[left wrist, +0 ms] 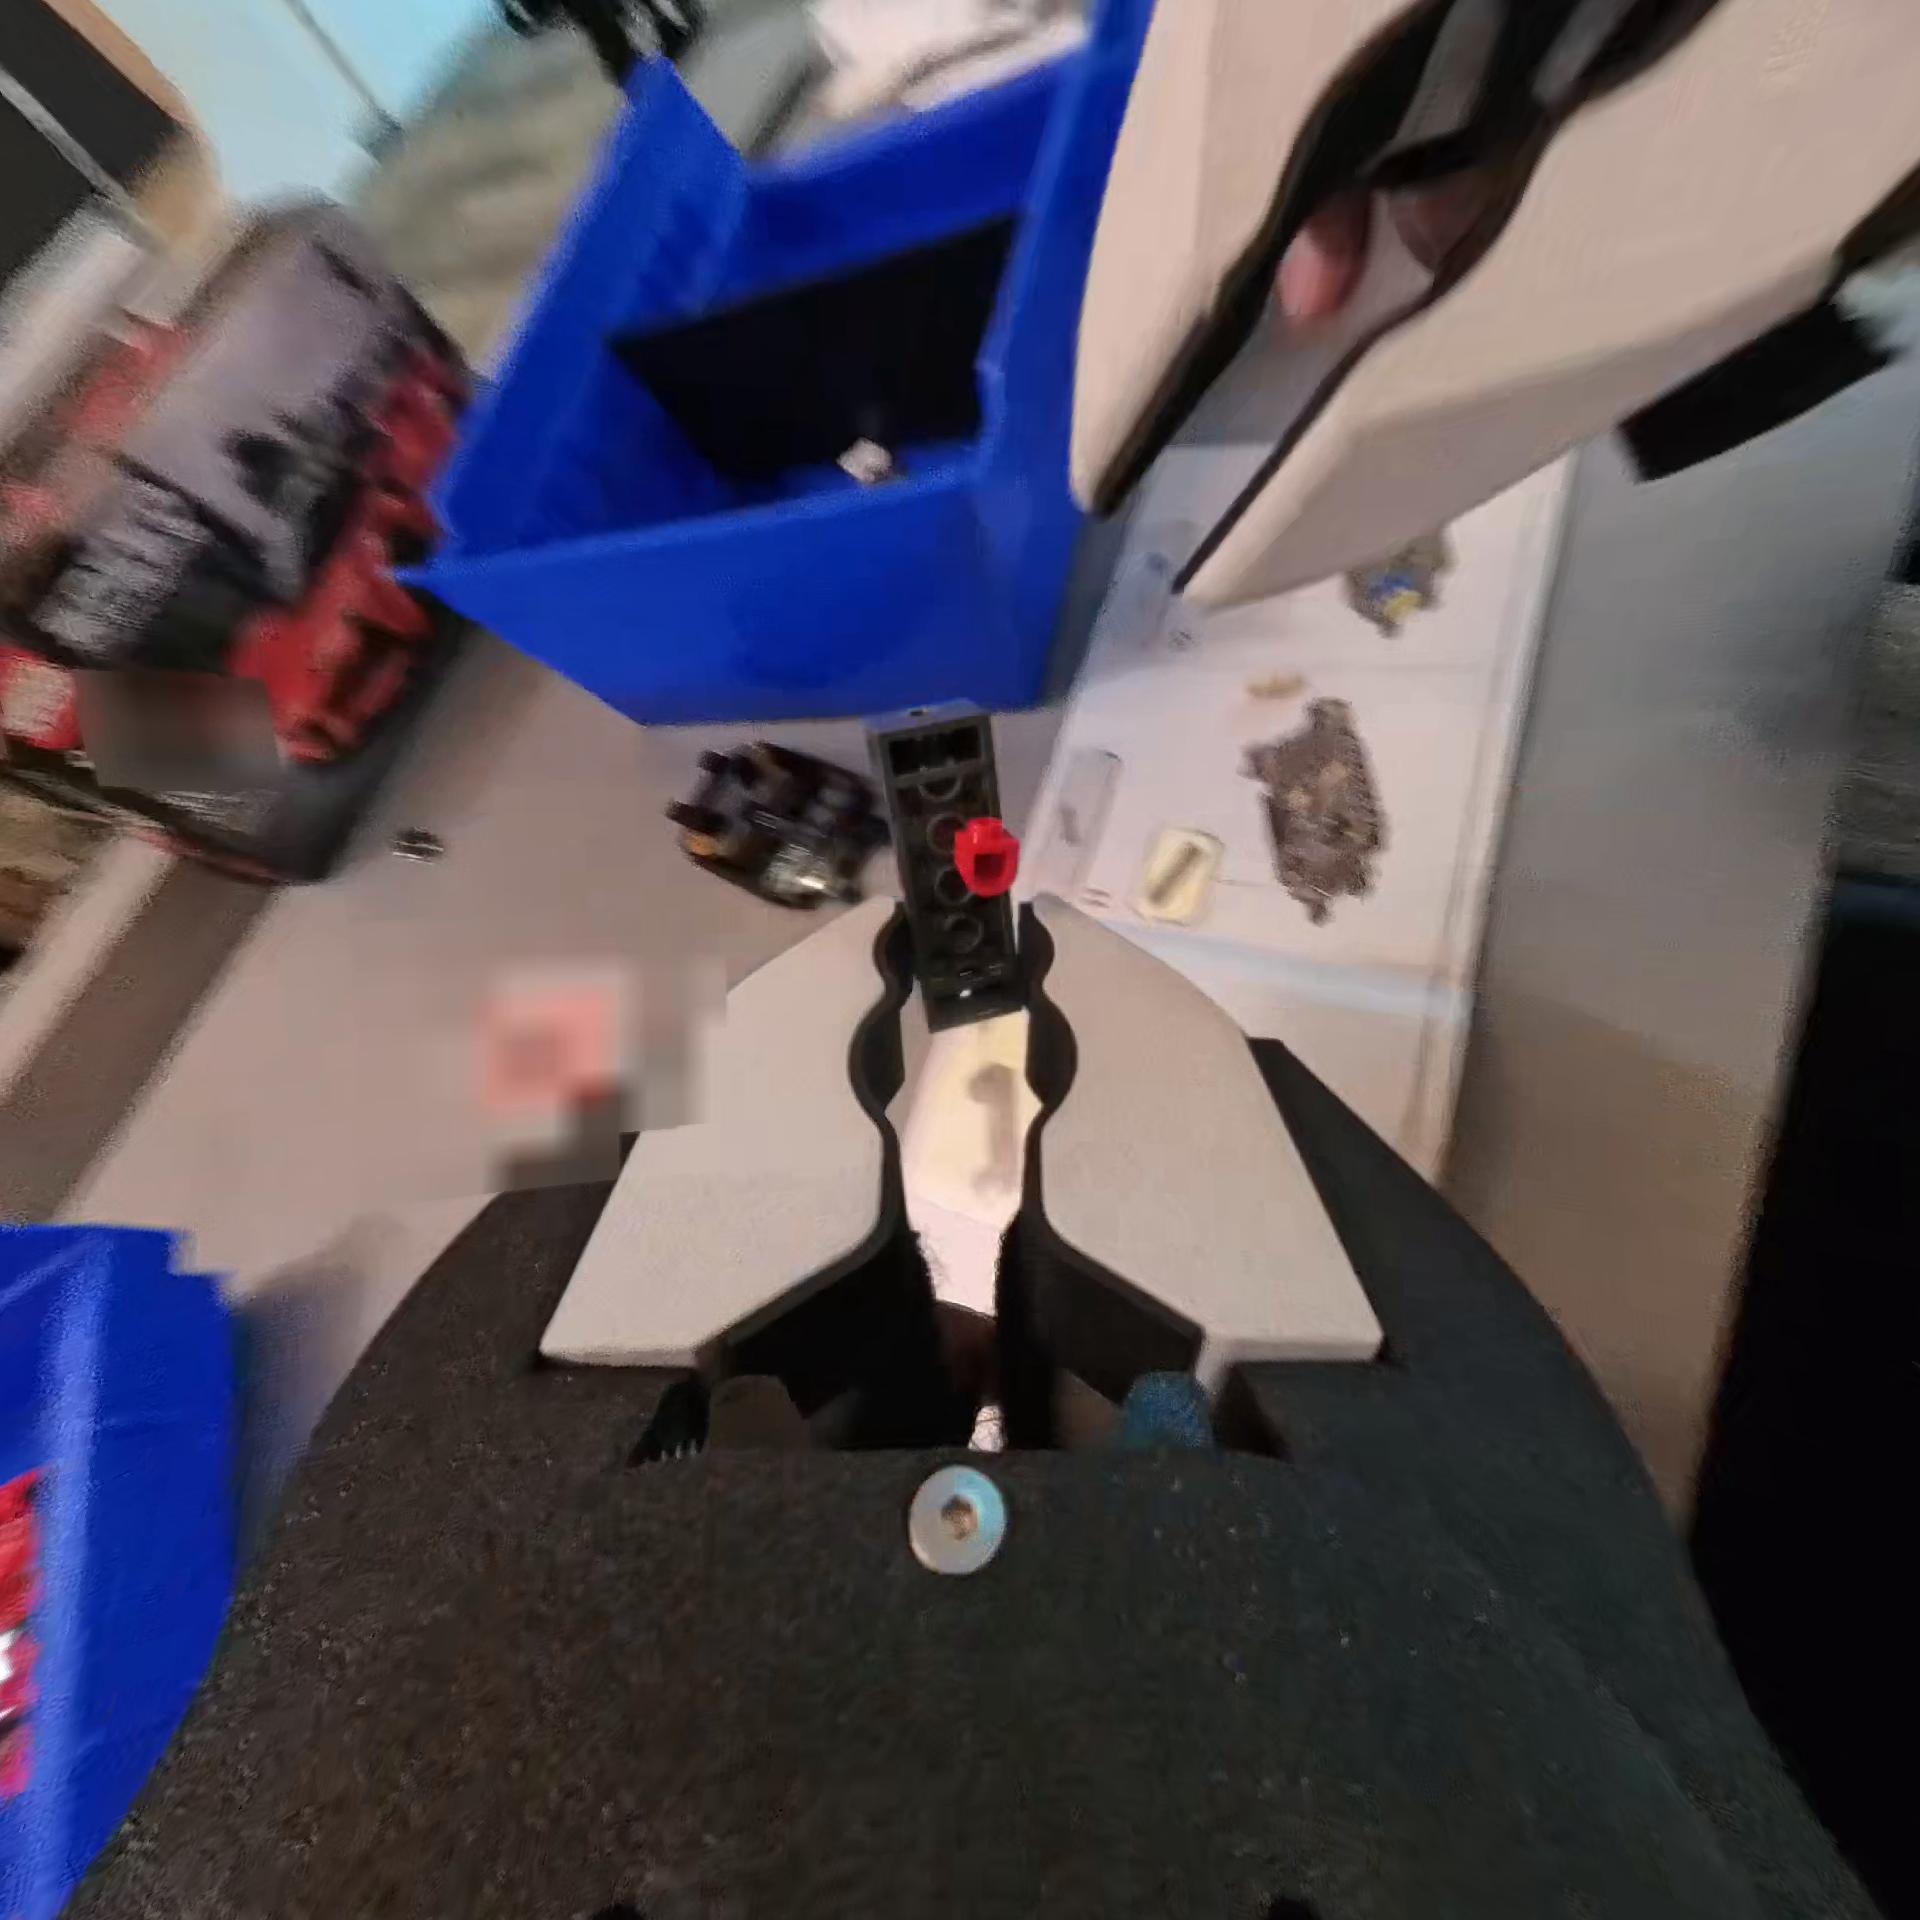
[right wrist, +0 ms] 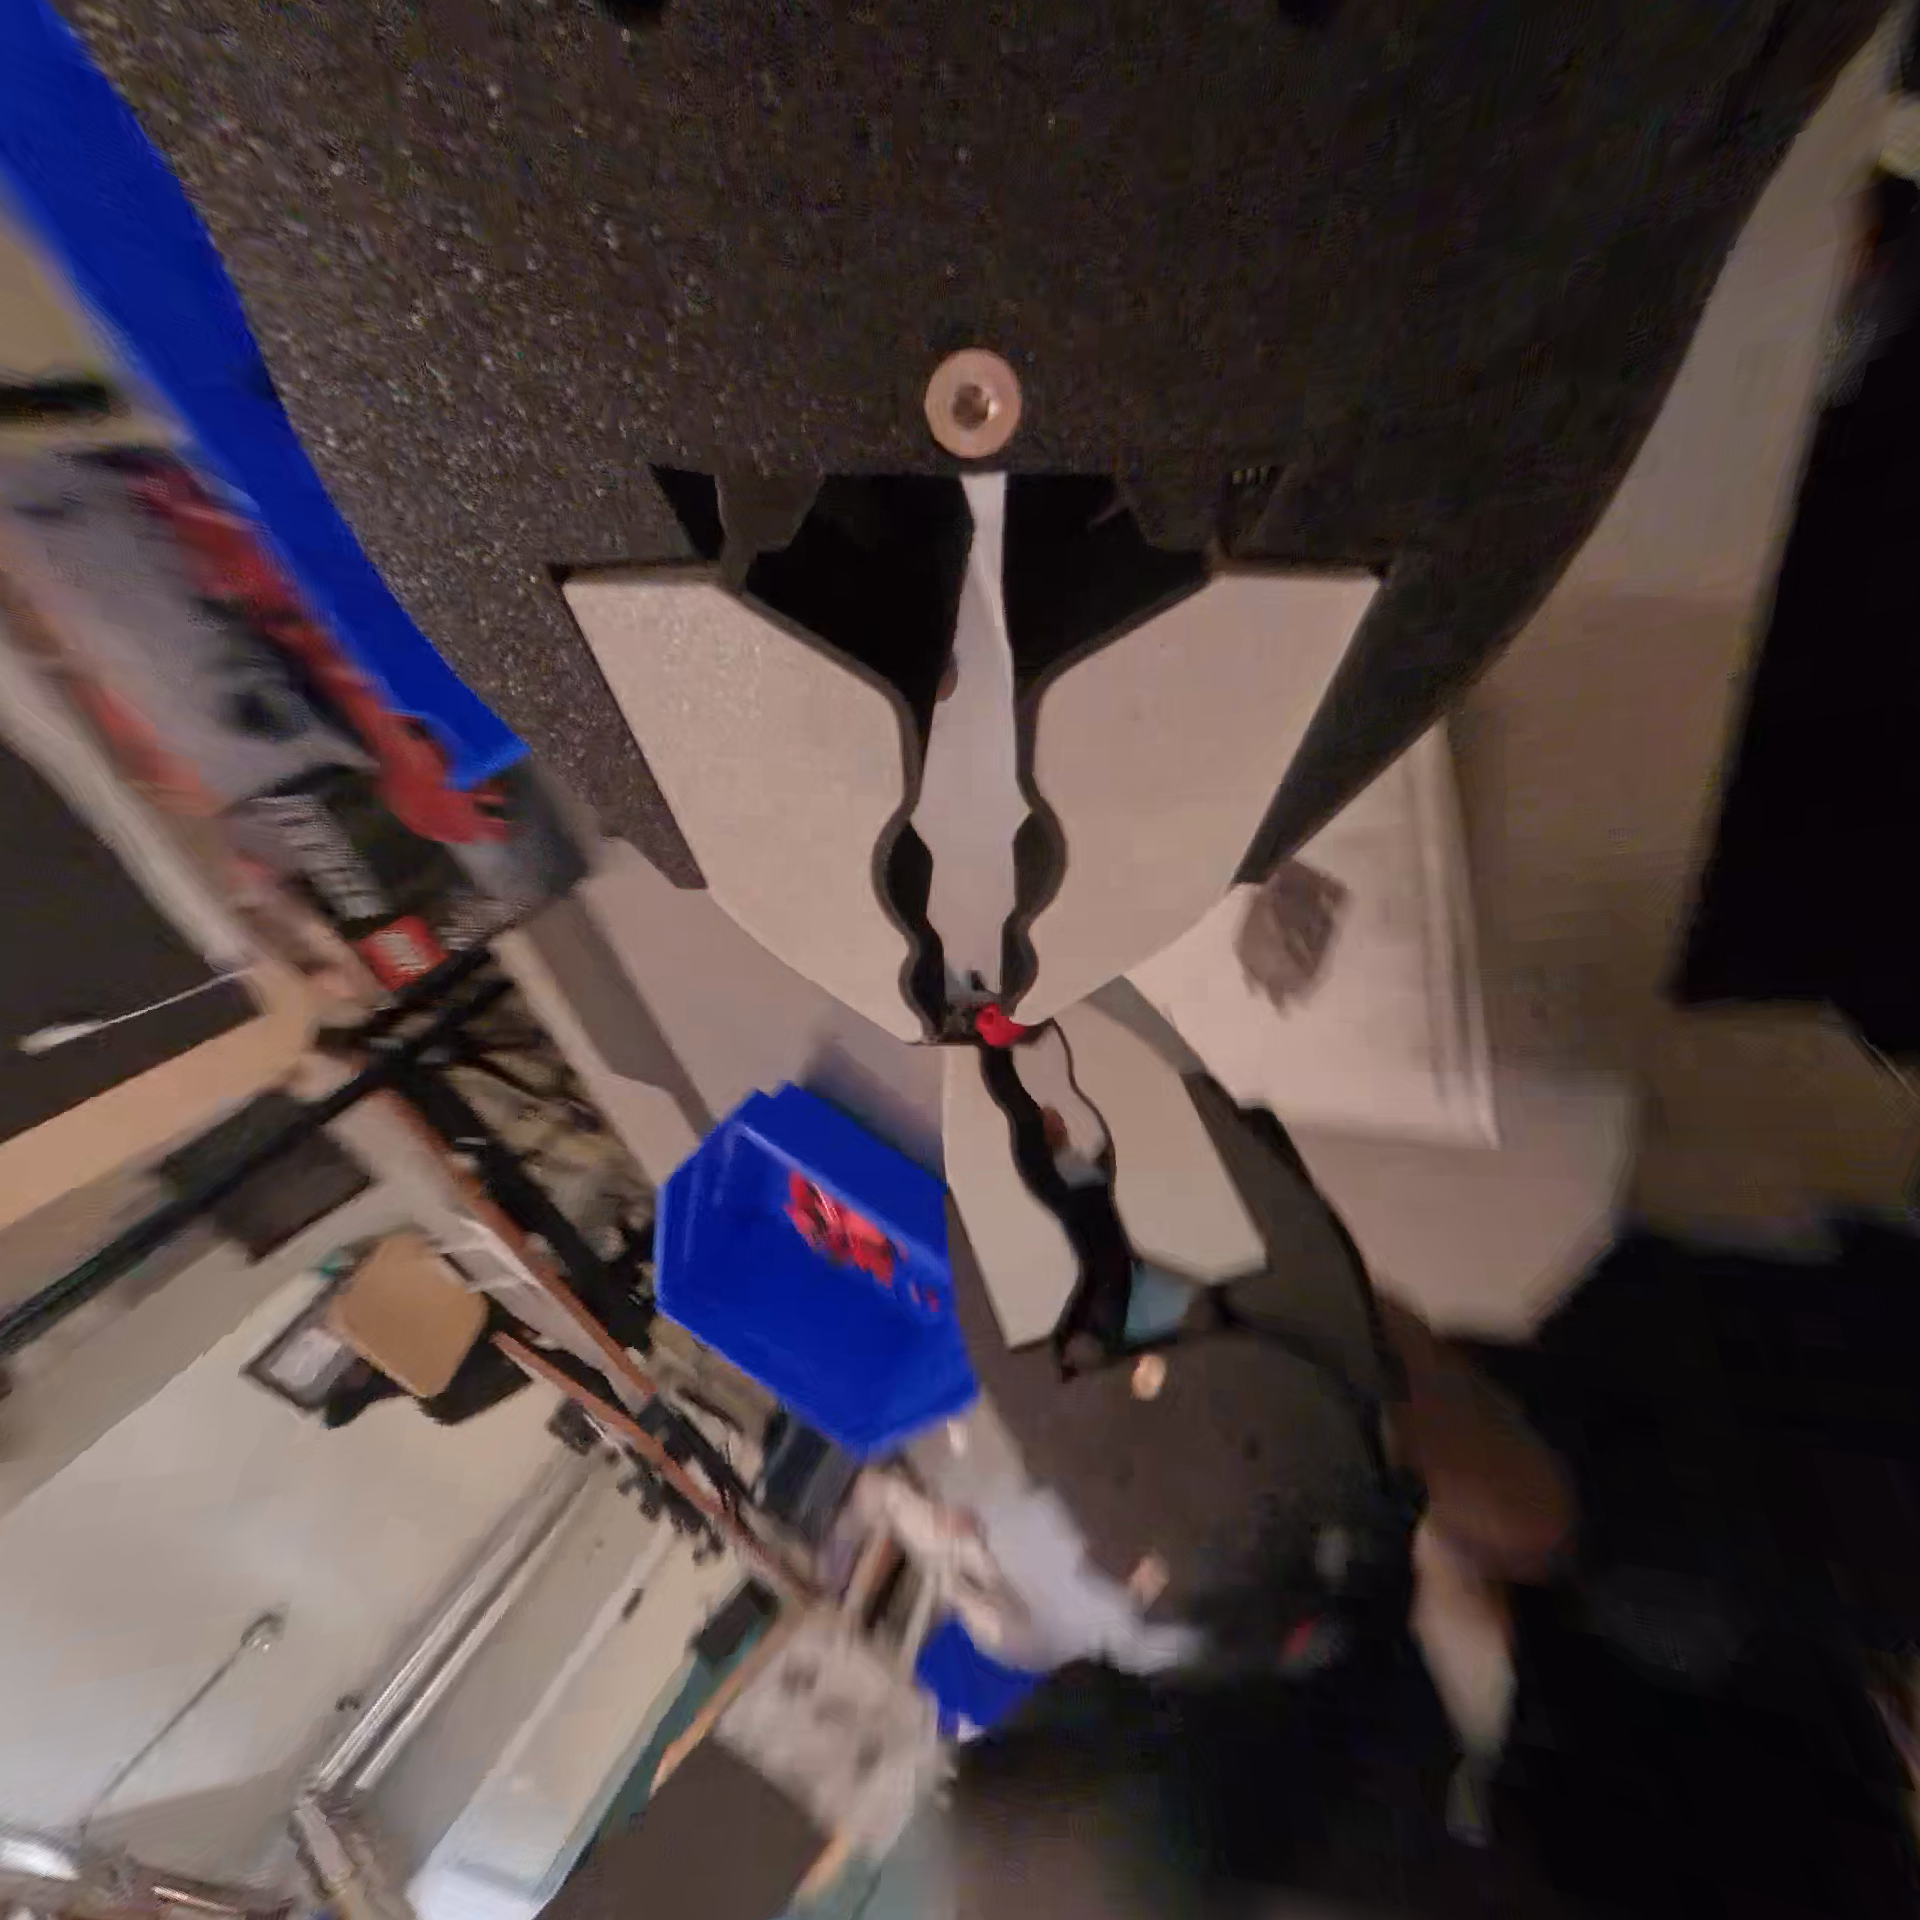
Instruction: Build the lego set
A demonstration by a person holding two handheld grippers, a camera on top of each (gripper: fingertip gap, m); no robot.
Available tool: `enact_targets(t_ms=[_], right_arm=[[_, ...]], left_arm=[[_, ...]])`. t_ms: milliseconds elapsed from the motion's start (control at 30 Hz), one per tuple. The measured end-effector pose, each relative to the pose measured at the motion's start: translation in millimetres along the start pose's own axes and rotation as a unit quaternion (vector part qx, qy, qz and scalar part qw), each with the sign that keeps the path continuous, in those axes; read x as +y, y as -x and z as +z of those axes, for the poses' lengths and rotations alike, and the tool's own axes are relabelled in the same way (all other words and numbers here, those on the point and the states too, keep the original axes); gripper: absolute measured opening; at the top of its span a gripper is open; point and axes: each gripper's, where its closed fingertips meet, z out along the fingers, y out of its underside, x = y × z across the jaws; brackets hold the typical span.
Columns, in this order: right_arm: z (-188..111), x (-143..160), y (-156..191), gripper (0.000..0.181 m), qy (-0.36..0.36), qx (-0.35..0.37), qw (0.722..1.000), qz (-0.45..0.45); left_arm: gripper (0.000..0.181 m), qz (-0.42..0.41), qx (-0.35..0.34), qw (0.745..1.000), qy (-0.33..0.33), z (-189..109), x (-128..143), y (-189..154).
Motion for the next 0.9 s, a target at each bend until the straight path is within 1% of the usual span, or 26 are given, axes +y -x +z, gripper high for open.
enact_targets(t_ms=[33, 67, 167, 267, 367, 467, 600, 733, 767, 833, 867, 900], right_arm=[[4.0, 5.3, 6.9, 0.011, 0.034, -0.001, 0.998, -0.049], [9.0, 7.9, 16.1, 0.013, 0.050, -0.015, 0.996, -0.070], [22.3, 18.0, 35.7, 0.013, 0.081, -0.059, 0.992, -0.073], [27.1, 36.3, 36.3, 0.014, 0.135, -0.055, 0.985, -0.096], [30.6, 34.9, 39.9, 0.014, 0.128, -0.059, 0.986, -0.094], [31.9, 39.2, 39.4, 0.012, 0.143, -0.055, 0.983, -0.103], [31.2, 37.9, 40.3, 0.009, 0.137, -0.060, 0.983, -0.102], [28.1, 31.2, 32.7, 0.008, 0.107, -0.048, 0.990, -0.079], [27.0, 27.9, 30.7, 0.009, 0.092, -0.048, 0.992, -0.067], [22.2, 12.3, 28.5, 0.008, 0.032, -0.059, 0.997, -0.025], [18.3, 6.7, 23.7, 0.008, 0.013, -0.056, 0.998, -0.005], [13.6, 5.1, 13.9, 0.008, 0.008, -0.038, 0.999, 0.002]], left_arm=[[0.019, -0.009, 0.035, 0.999, 0.017, 2.5, 6.1, -8.8], [0.019, -0.010, 0.054, 0.998, 0.037, 4.9, 13.0, -14.2], [0.019, 0.013, 0.063, 0.995, 0.081, 9.6, 27.2, -20.7], [0.019, 0.030, 0.066, 0.994, 0.084, 8.8, 24.3, -26.6], [0.019, 0.041, 0.070, 0.993, 0.083, 6.9, 21.9, -30.4], [0.019, 0.045, 0.073, 0.993, 0.083, 5.2, 21.3, -31.4], [0.019, 0.042, 0.075, 0.993, 0.083, 5.1, 21.4, -31.9], [0.018, 0.001, 0.085, 0.995, 0.044, 4.0, 11.6, -29.4], [0.018, -0.010, 0.085, 0.996, 0.035, 3.6, 9.4, -27.7], [0.018, -0.003, 0.045, 0.997, 0.060, 4.8, 20.2, -12.2], [0.018, -0.005, 0.035, 0.997, 0.063, 5.1, 23.7, -6.8], [0.018, -0.018, 0.030, 0.998, 0.050, 5.1, 22.6, -2.1]])
